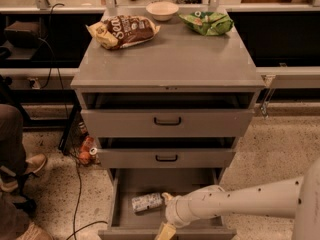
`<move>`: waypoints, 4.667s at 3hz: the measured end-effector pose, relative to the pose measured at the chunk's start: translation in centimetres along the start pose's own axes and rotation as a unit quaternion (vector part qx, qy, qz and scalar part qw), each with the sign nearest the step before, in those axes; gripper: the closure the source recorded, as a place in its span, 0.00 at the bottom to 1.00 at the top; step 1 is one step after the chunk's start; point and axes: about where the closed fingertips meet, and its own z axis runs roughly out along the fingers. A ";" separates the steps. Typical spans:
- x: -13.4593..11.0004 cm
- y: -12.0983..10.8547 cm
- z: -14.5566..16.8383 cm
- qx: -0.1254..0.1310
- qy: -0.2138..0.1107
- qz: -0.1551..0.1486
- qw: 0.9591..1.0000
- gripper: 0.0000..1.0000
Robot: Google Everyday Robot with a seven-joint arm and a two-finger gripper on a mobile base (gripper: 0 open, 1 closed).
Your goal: Pick blue plastic bottle from bottom drawer and place on counter
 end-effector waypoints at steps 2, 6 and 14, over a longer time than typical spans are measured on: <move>0.0 -4.2 3.3 0.018 -0.083 -0.014 0.996 0.00; 2.6 -10.8 11.6 0.024 -0.114 -0.092 0.989 0.00; 6.1 -15.7 24.6 -0.025 -0.102 -0.121 0.987 0.39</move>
Offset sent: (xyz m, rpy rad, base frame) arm 0.0254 0.0094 -0.0102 0.1025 -0.0507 -0.0156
